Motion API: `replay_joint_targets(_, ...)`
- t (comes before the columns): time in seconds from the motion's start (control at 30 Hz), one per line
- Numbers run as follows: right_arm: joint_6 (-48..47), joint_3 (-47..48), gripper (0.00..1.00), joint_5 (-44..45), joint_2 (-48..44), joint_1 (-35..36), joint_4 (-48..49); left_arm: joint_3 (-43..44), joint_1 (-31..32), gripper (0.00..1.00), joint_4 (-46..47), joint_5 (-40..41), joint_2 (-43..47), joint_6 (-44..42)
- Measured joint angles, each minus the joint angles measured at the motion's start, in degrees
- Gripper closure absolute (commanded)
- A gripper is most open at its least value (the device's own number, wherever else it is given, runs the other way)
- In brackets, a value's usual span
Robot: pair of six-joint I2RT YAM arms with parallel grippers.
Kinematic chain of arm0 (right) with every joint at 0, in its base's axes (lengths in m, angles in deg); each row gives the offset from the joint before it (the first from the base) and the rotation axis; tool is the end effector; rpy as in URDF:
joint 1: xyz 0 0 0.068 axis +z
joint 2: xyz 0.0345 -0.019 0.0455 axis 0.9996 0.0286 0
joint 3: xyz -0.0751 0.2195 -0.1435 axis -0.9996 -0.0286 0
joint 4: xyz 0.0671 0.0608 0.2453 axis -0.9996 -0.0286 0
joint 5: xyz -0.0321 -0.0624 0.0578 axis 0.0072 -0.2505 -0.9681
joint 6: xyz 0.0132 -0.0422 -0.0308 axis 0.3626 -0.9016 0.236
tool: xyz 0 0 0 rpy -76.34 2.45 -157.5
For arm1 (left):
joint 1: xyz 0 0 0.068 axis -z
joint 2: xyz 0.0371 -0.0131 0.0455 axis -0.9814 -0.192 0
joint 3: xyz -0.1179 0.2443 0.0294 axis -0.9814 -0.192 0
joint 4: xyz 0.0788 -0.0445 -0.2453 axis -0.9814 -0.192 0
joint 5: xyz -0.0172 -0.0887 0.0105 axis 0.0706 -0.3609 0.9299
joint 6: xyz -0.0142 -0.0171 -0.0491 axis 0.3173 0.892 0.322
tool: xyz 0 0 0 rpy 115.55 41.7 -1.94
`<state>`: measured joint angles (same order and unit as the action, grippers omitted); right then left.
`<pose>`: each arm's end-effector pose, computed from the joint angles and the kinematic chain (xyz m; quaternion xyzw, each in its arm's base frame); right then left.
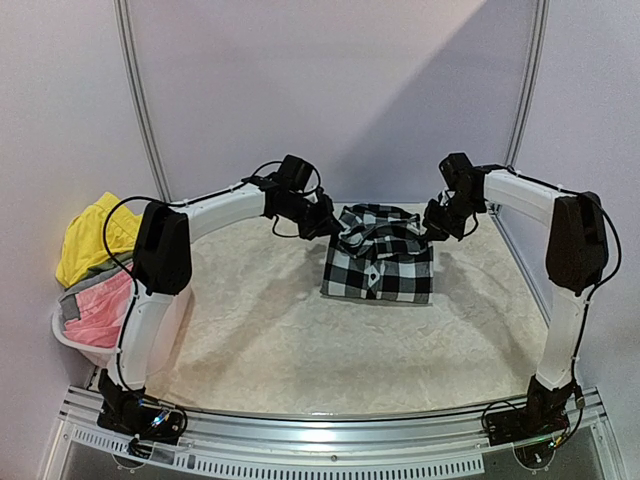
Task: Fold and stack the mixed laundry pile
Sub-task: Fold the rectangle-folded shirt at the center of the board.
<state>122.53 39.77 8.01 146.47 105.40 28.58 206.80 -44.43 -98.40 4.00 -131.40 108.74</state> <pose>0.4049 0.1317 0.2440 0.1703 0.9537 0.1954 0.1522 0.4394 -0.3202 0.2114 -0.0594 0.9027 -0.4037 0.1366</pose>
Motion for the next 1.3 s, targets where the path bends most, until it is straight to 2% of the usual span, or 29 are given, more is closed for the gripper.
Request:
replay_joint_targets(0.27, 0.0, 3.5, 1.0, 0.0, 5.9, -1.1, 0.0, 2.9, -0.7, 1.0, 2.7, -3.1, -5.7, 2.0)
replay_joint_targets(0.63, 0.1, 6.4, 1.0, -0.1, 12.2, -2.2, 0.0, 3.7, -1.7, 1.0, 4.0, -3.2, -10.1, 4.4)
replay_joint_targets(0.73, 0.2, 8.2, 0.99, -0.8, 14.5, -2.6, 0.0, 3.7, -1.9, 0.97, 4.2, -3.3, -10.7, 5.1)
replay_joint_targets(0.77, 0.2, 8.9, 0.97, -0.9, 15.3, -2.7, -0.1, 3.7, -2.0, 0.94, 4.2, -3.3, -10.9, 5.5)
replay_joint_targets(0.87, 0.2, 11.5, 0.86, -1.2, 17.5, -3.1, -0.7, 3.7, -2.3, 0.7, 4.3, -3.2, -11.0, 6.6)
replay_joint_targets(0.97, 0.4, 14.6, 0.6, -1.9, 18.5, -3.7, -1.2, 4.0, -2.6, 0.47, 4.9, -3.2, -11.0, 7.6)
replay_joint_targets(1.03, 0.7, 16.8, 0.5, -2.5, 18.5, -4.3, -1.6, 4.2, -2.9, 0.36, 5.5, -3.1, -11.0, 8.6)
replay_joint_targets(1.13, 0.8, 20.0, 0.43, -3.8, 18.4, -5.4, -1.4, 4.3, -3.5, 0.25, 6.1, -3.1, -10.4, 9.3)
replay_joint_targets(1.2, 0.8, 21.3, 0.41, -4.3, 18.1, -6.1, -1.4, 3.8, -3.8, 0.11, 6.2, -3.0, -9.5, 9.2)
replay_joint_targets(1.3, -0.3, 21.6, 0.4, -4.8, 16.2, -6.6, -2.1, 1.3, -4.3, 0.08, 5.0, -1.9, -5.4, 7.7)
